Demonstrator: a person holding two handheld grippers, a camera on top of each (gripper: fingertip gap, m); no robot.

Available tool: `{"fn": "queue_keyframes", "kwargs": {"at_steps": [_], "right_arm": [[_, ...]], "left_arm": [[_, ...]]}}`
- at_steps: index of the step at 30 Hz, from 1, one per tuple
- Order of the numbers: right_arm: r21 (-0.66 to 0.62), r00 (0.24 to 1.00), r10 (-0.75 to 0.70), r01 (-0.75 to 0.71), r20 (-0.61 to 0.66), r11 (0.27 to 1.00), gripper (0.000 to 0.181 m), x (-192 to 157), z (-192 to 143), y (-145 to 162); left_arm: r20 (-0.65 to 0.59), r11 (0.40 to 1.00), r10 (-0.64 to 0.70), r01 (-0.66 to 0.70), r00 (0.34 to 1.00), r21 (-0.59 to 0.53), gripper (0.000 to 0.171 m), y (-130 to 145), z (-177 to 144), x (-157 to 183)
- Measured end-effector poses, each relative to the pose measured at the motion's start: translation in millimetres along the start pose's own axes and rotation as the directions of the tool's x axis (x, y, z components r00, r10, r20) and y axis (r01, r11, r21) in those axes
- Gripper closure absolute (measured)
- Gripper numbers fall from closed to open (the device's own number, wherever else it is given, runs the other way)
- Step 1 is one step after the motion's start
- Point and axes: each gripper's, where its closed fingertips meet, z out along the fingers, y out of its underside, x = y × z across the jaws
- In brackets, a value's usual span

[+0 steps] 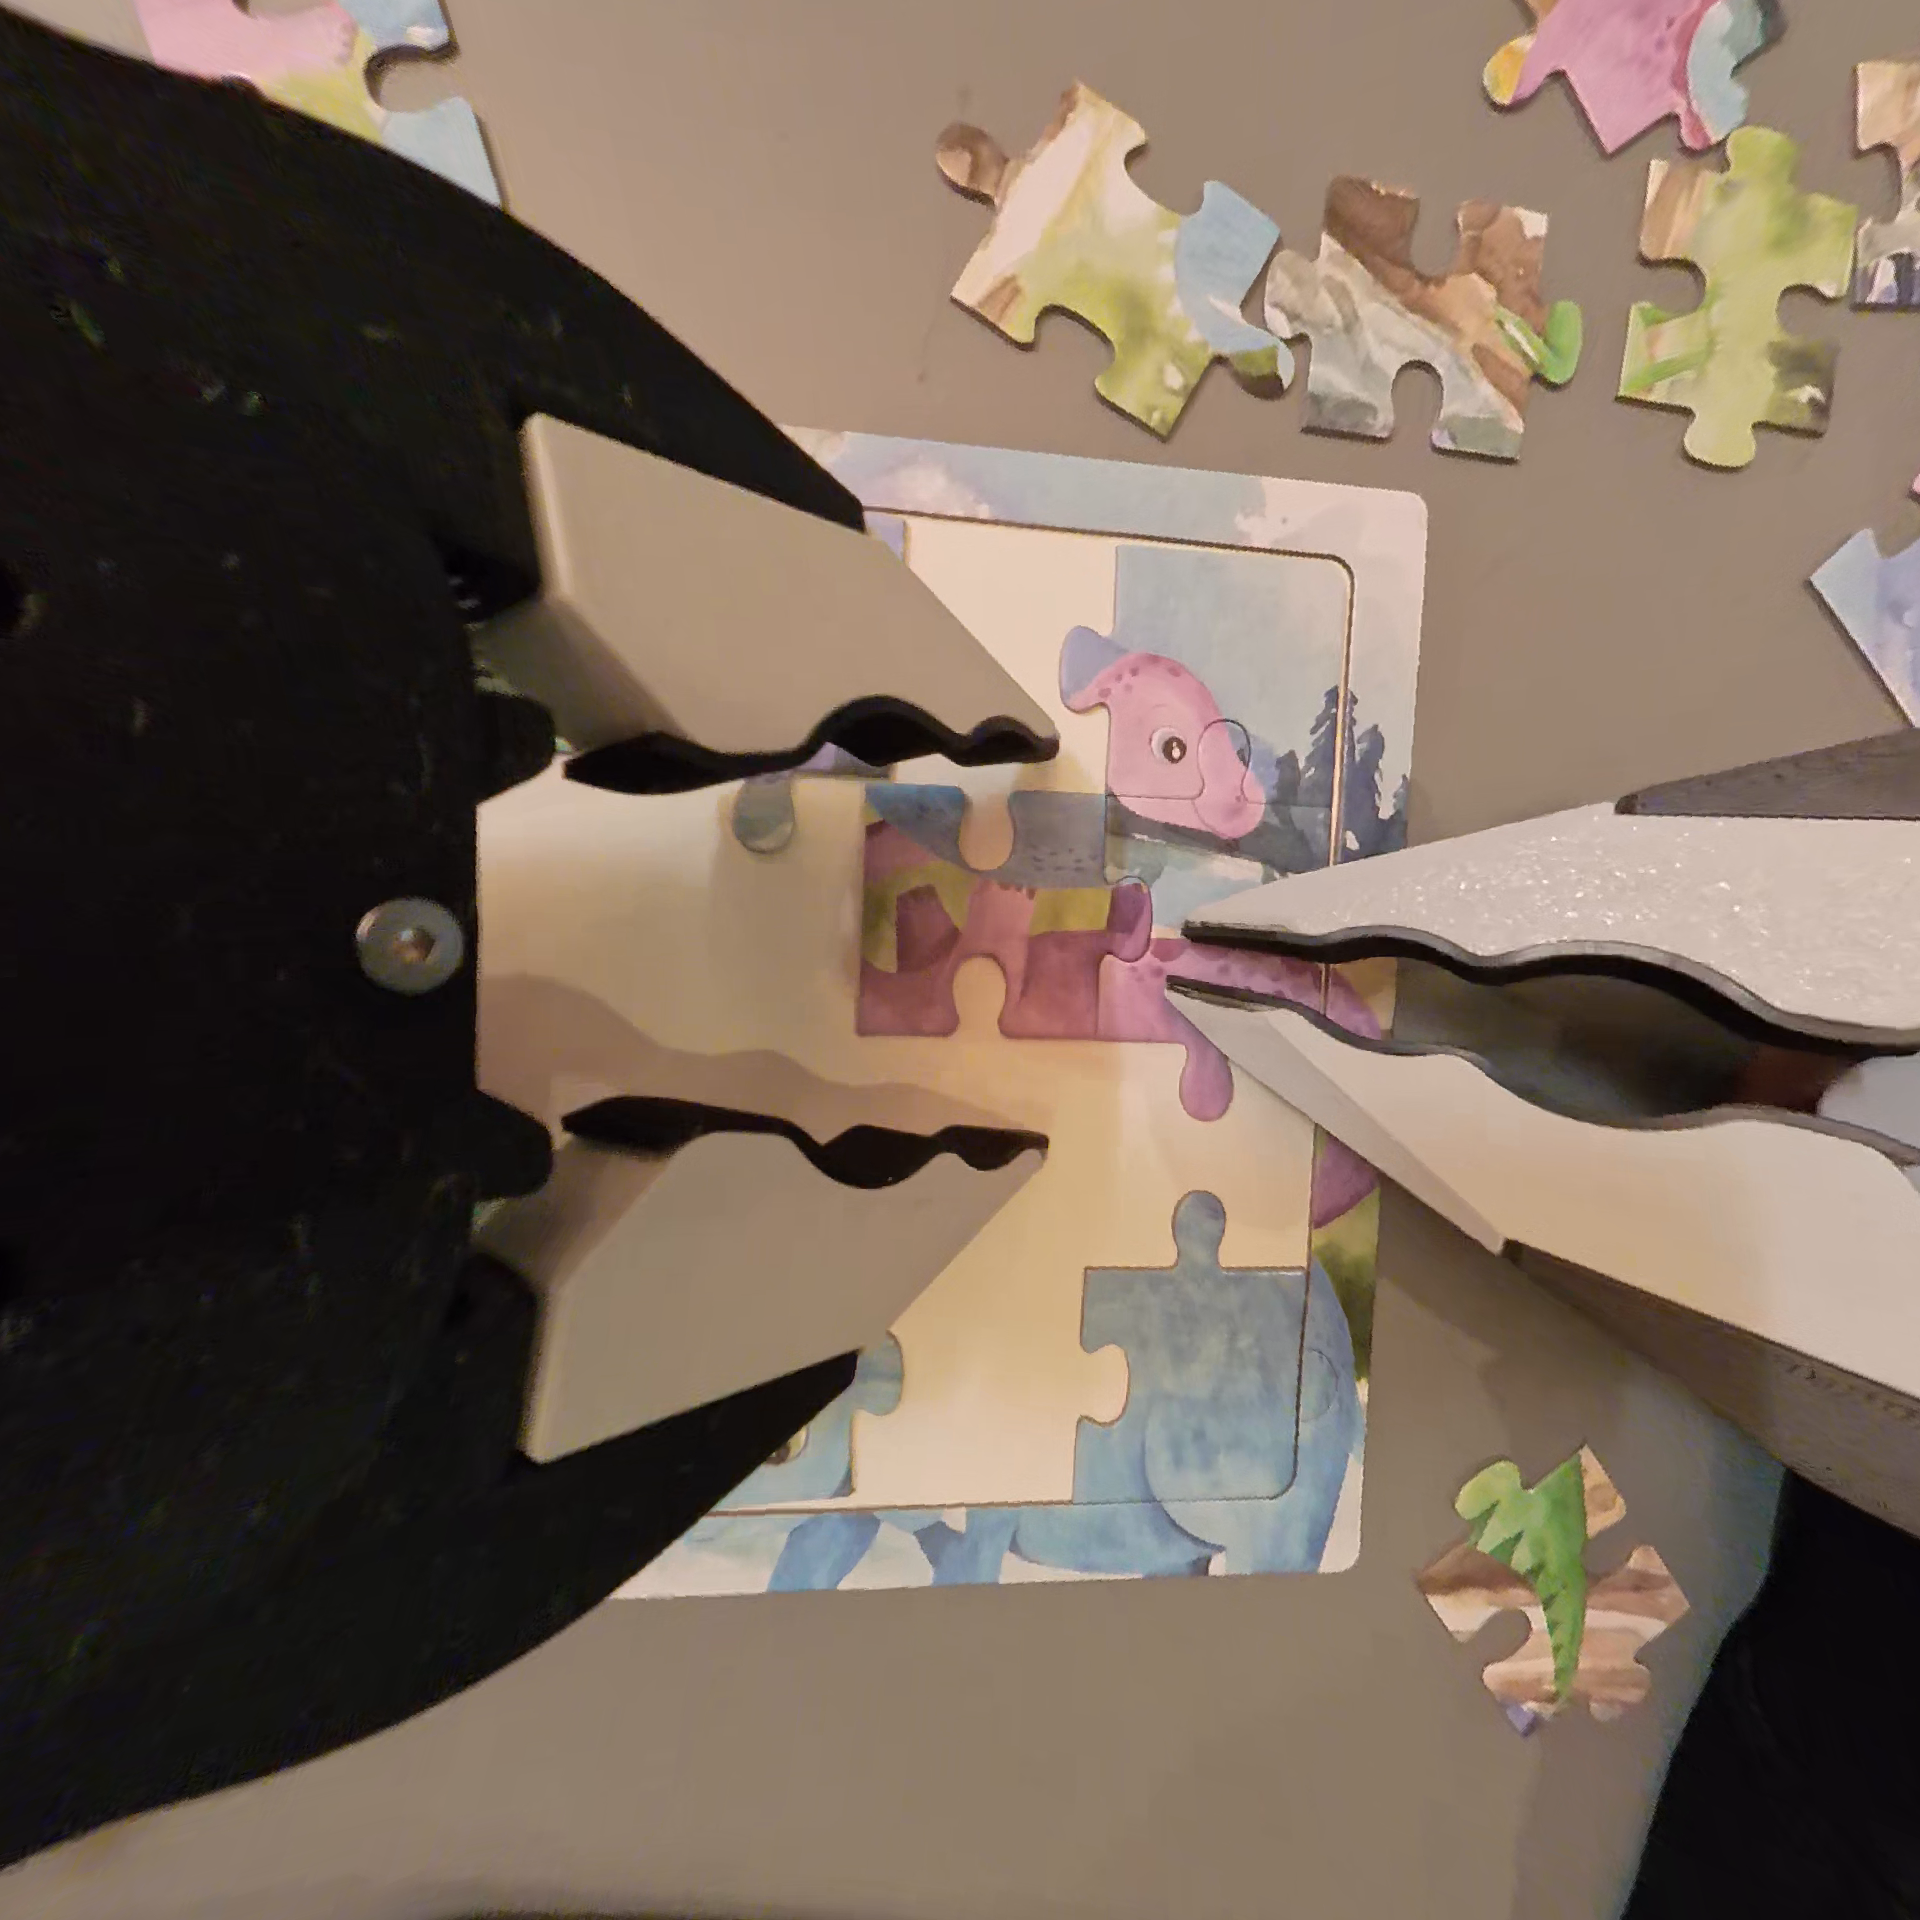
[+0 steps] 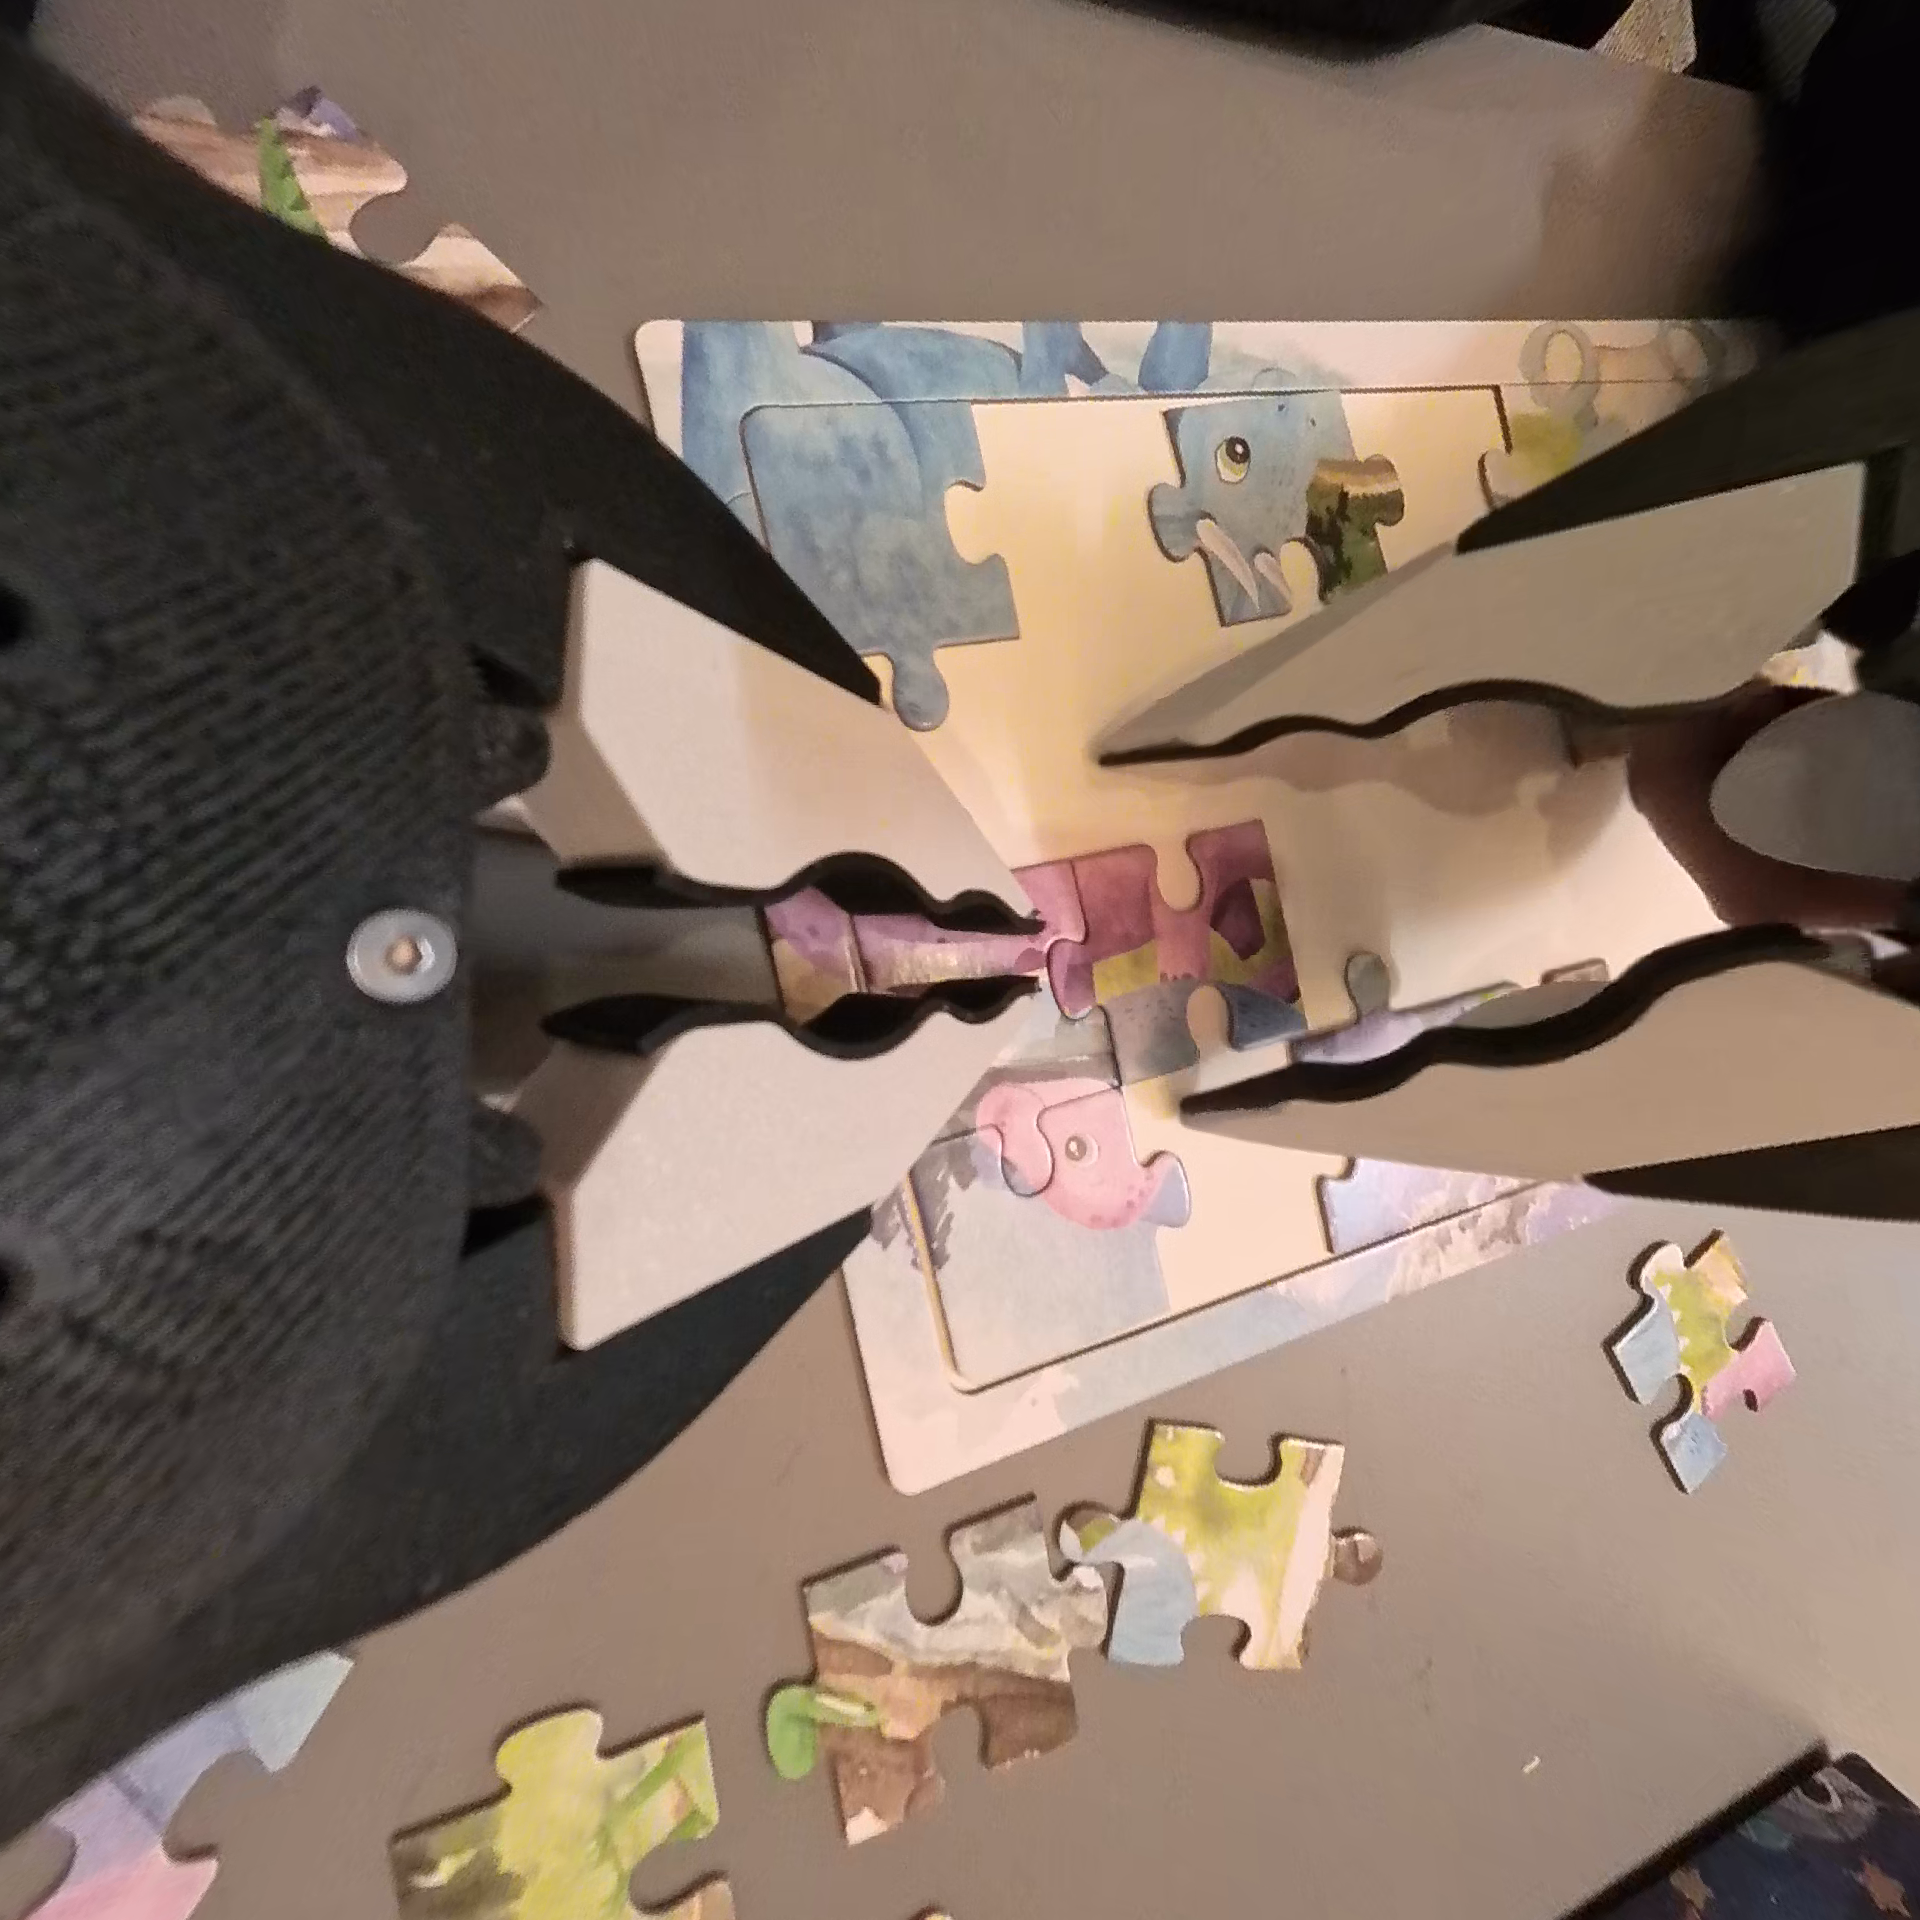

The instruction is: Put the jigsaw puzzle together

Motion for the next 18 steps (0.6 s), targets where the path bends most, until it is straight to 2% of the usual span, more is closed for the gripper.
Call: {"fn": "queue_keyframes", "kwargs": {"at_steps": [4,6,8,18], "right_arm": [[0.0,1.0,0.0,0.0,-0.001,1.0,0.175,0.0,0.0,0.0],[0.0,1.0,0.001,-0.001,0.001,1.0,0.176,-0.2,0.0,0.0],[0.0,1.0,0.001,-0.001,0.003,1.0,0.176,-0.5,0.1,0.1],[0.0,1.0,0.007,-0.007,-0.013,1.0,0.181,1.7,0.0,0.1]], "left_arm": [[0.017,1.0,-0.007,0.007,1.0,0.006,0.107,-0.8,2.1,-3.6],[0.017,1.0,-0.002,0.001,1.0,0.007,0.121,-1.4,1.7,-2.9],[0.028,1.0,0.004,-0.004,1.0,0.001,0.125,-0.6,1.2,-4.7],[0.026,1.0,-0.001,0.001,1.0,0.003,0.126,-0.9,-1.2,-5.2]]}}
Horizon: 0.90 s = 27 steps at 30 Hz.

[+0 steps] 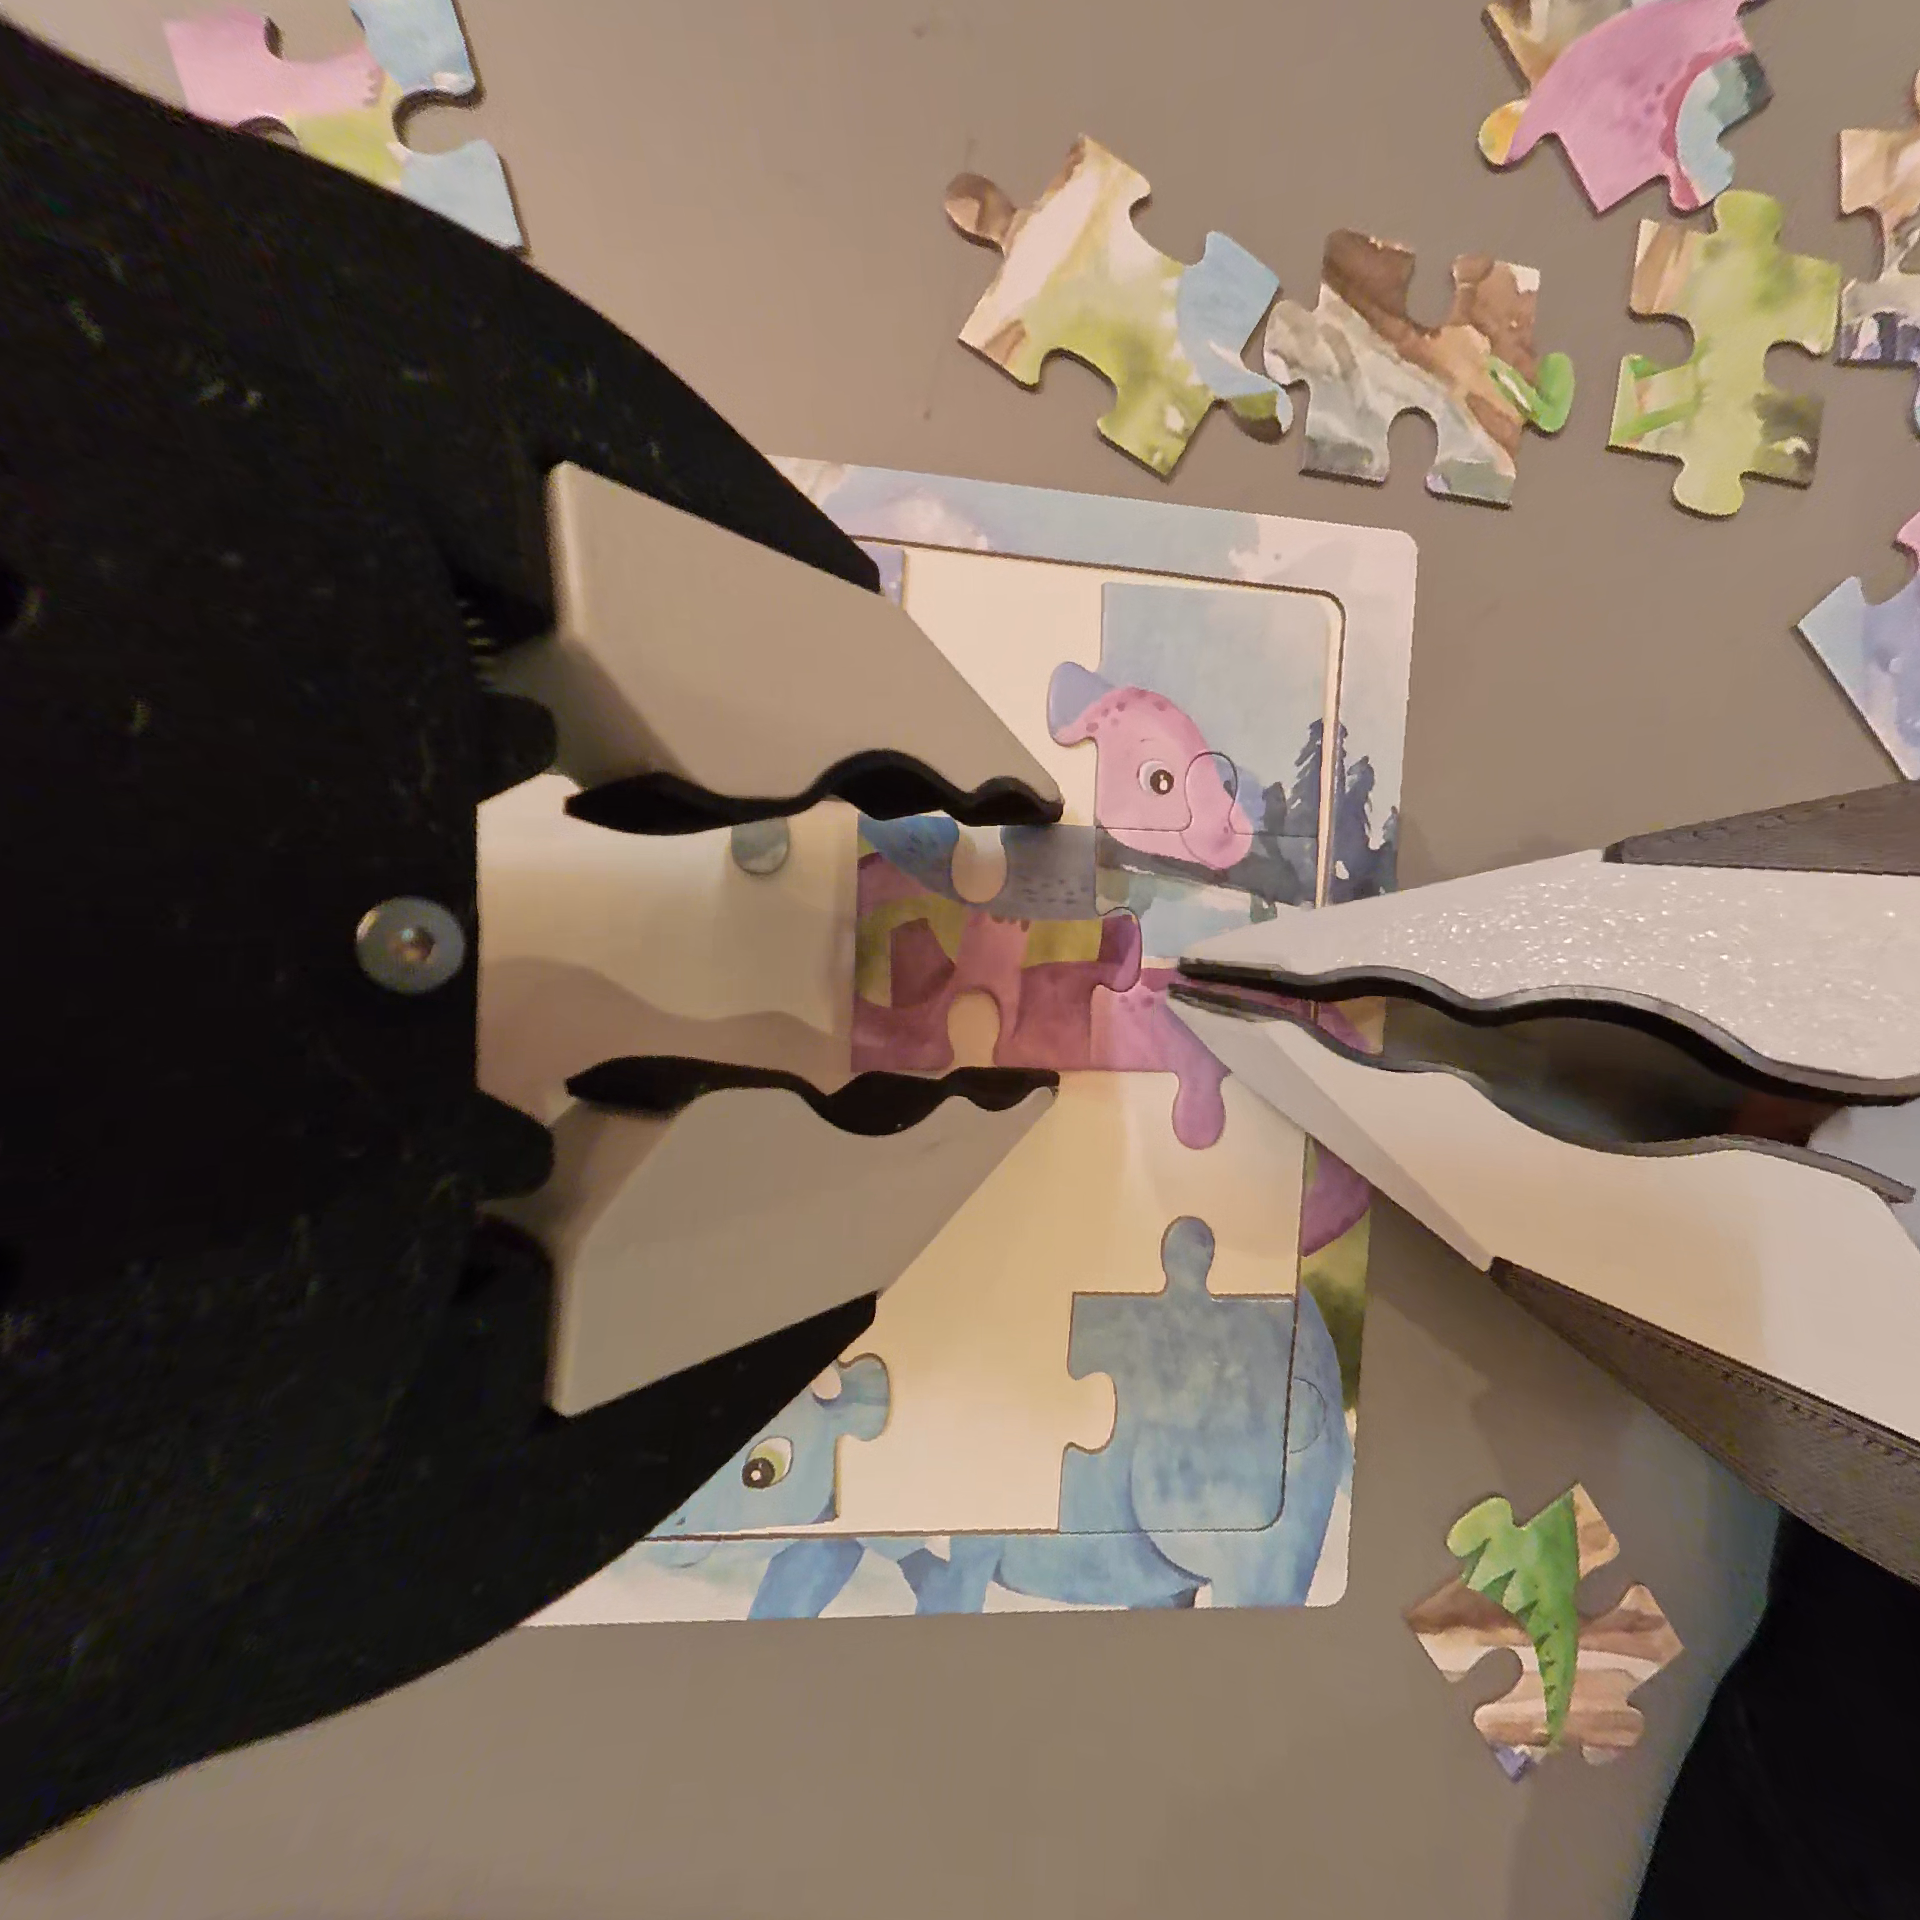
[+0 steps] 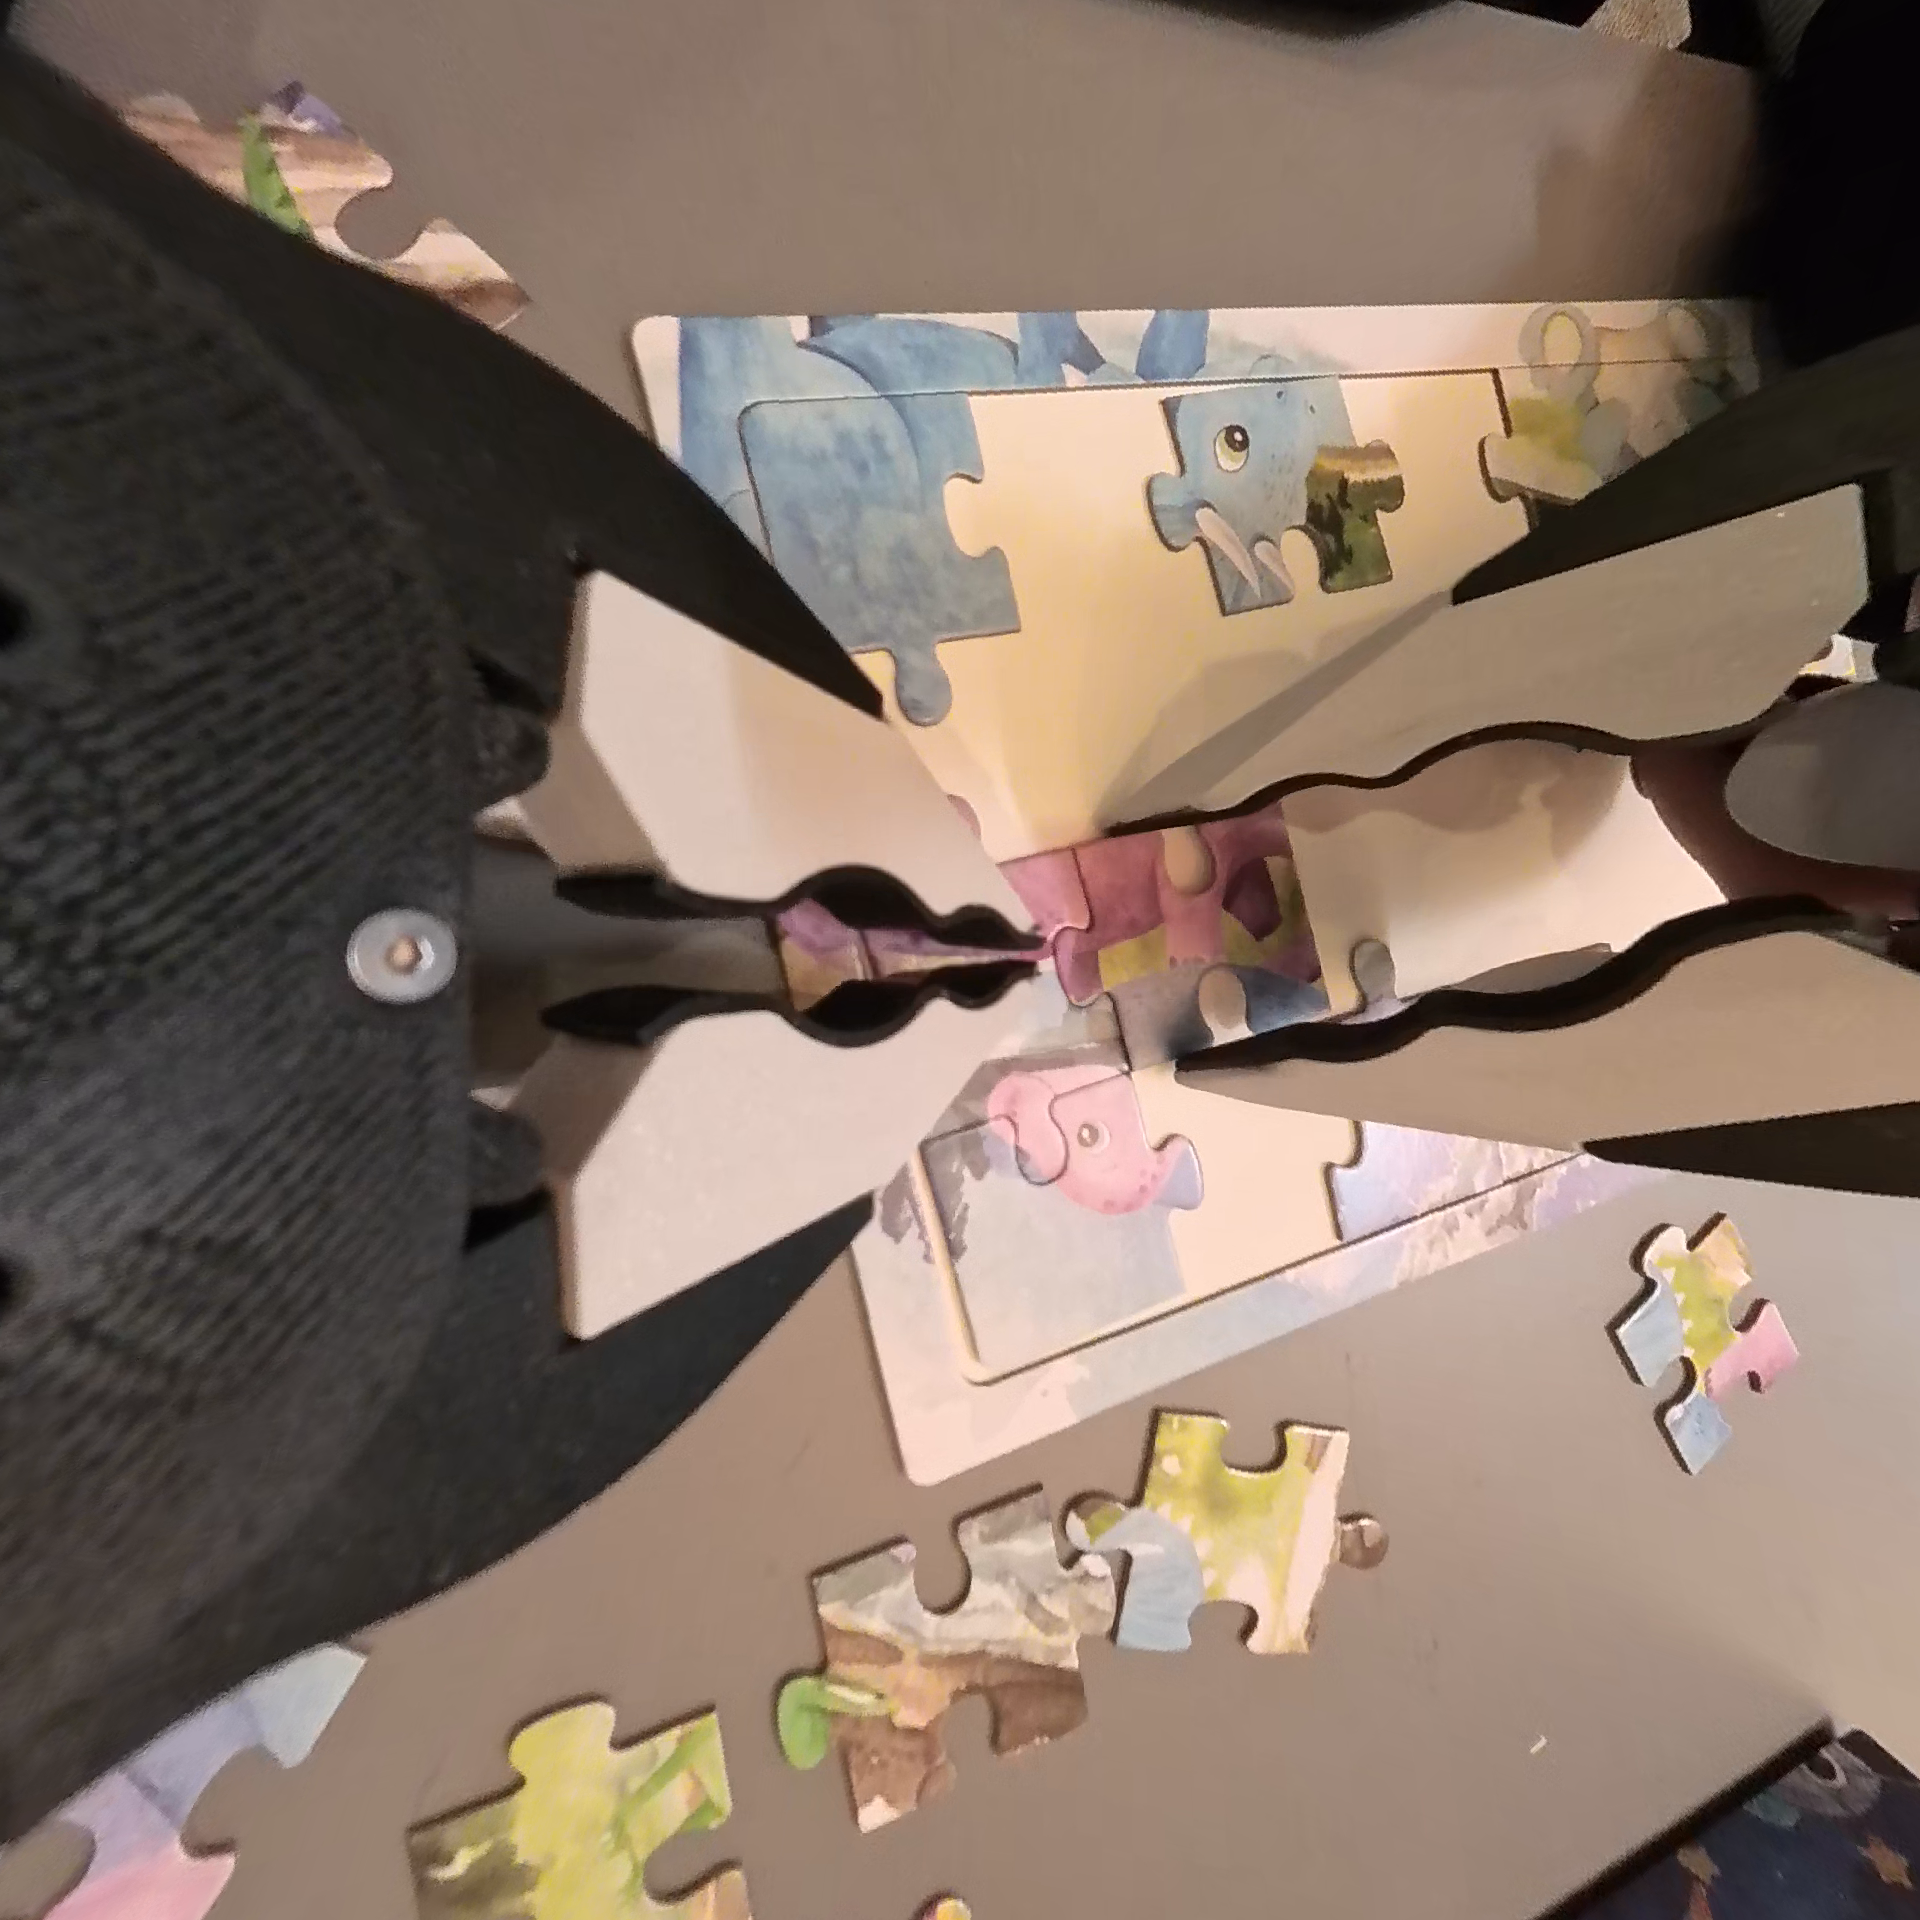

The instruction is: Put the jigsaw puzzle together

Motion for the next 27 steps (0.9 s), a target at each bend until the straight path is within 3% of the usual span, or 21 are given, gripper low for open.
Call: {"fn": "queue_keyframes", "kwargs": {"at_steps": [11,17,22,27], "right_arm": [[-0.001,1.0,0.011,-0.011,0.0,1.0,0.181,1,0,0],[0.002,1.0,0.011,-0.011,0.004,1.0,0.181,0,-1,-1],[0.151,0.999,0.041,-0.038,-0.014,0.988,0.181,8,-19,-23],[0.228,0.995,0.088,-0.078,-0.037,0.97,0.178,19,-33,-30]], "left_arm": [[0.074,0.997,0.073,-0.075,0.995,0.023,0.126,-9,-10,-2],[0.073,0.995,0.012,-0.019,0.997,0.095,0.126,-12,-27,-12],[0.037,0.985,-0.024,0.018,0.999,0.169,0.126,-17,-37,-13],[0.05,0.988,0.011,-0.019,0.999,0.155,0.126,-14,-33,-9]]}}
